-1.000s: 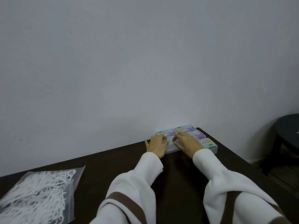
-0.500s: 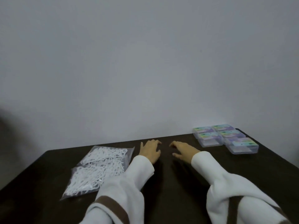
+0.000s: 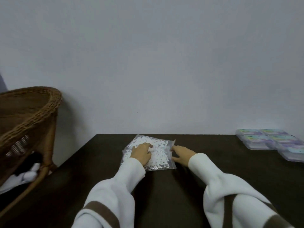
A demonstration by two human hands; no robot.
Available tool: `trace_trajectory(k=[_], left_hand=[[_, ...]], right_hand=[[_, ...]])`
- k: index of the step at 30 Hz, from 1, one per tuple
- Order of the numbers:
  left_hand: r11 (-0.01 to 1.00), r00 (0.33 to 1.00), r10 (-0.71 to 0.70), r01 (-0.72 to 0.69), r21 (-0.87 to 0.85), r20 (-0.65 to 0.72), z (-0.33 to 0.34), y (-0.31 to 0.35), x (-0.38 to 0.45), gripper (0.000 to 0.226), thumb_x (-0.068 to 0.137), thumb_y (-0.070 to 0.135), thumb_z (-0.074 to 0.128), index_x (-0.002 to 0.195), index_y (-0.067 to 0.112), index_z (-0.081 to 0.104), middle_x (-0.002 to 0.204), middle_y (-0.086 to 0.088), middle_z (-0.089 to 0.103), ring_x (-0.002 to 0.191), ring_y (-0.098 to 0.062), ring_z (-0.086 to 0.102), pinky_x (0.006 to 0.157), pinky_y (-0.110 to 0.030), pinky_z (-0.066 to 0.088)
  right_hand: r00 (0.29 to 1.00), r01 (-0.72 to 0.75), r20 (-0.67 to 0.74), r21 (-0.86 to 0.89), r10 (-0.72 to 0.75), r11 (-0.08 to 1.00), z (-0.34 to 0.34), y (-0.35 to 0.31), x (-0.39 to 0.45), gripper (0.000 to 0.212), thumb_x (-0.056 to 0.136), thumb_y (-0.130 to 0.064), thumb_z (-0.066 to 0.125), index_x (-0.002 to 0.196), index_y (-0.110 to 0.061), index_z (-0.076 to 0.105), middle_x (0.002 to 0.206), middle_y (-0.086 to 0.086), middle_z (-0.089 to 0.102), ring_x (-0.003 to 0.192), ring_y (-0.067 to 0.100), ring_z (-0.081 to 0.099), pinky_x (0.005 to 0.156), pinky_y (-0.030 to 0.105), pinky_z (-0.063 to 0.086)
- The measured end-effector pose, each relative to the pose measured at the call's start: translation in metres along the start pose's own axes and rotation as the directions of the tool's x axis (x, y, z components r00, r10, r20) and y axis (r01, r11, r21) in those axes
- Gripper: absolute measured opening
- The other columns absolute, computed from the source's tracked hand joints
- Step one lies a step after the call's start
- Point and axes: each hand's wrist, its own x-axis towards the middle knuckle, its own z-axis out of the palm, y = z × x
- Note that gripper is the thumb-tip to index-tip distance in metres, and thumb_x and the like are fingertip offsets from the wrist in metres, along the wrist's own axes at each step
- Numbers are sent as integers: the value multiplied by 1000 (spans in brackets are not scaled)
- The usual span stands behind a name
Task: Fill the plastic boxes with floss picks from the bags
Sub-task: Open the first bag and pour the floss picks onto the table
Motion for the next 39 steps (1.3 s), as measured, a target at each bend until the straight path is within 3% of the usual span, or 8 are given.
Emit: trace_trajectory(k=[4,8,11,14,18,24,30,39], left_hand=[[1000,1000,-30,30,7,0,-8,-27,-5,39,97,15,39,135,17,47,142,-2,46,132,-21,40,112,-35,26],[1000,1000,-5,5,1,0,-8,-37,0,37,100,19,36,134,15,49,141,-4,48,130,-21,43,108,-32,31],[998,999,39,-39,46,14,-9,-36,6,39,102,25,31,139,19,44,147,0,41,136,-17,35,112,-36,22],[990,994,40,-53,129,98,-10,-36,13,45,104,30,25,148,21,27,156,2,23,144,-14,17,116,-42,8],[977,981,21,-60,206,191,-9,-41,19,48,104,33,22,150,19,22,158,1,18,144,-16,16,114,-46,12],[976,987,4,-38,213,161,-13,-67,18,49,103,38,26,148,20,27,156,2,23,143,-18,21,115,-41,15],[978,987,-113,91,186,114,-36,-114,-3,45,101,36,34,144,23,33,154,2,29,140,-19,29,114,-40,22],[958,954,-283,278,66,101,-72,-182,-42,42,99,31,42,140,22,41,149,-1,37,134,-21,37,112,-42,28]], right_hand=[[1000,-8,-27,-39,6,999,17,-23,15,53,94,-34,47,141,-17,30,147,7,34,130,27,40,108,39,32],[1000,-22,-2,-59,22,998,27,-29,26,59,98,-41,34,148,-15,17,155,6,18,141,25,24,116,41,18],[999,-33,4,-61,33,998,32,-27,34,56,101,-41,23,149,-16,13,158,2,10,145,18,10,117,40,5],[998,-43,34,-87,46,995,34,-26,42,56,101,-41,22,150,-19,7,158,0,3,145,16,2,117,42,2],[998,-32,44,-56,34,998,36,-27,47,56,100,-43,23,150,-21,8,158,0,3,145,15,3,117,44,0],[998,41,53,-50,-39,998,40,-45,59,55,100,-42,24,149,-19,13,158,2,8,145,18,8,117,41,0],[990,111,80,32,-114,993,63,-95,77,59,99,-44,30,149,-16,17,157,4,12,144,23,15,118,37,14],[969,213,122,38,-216,976,93,-177,89,58,98,-44,31,148,-17,17,157,5,13,143,26,16,117,39,17]])
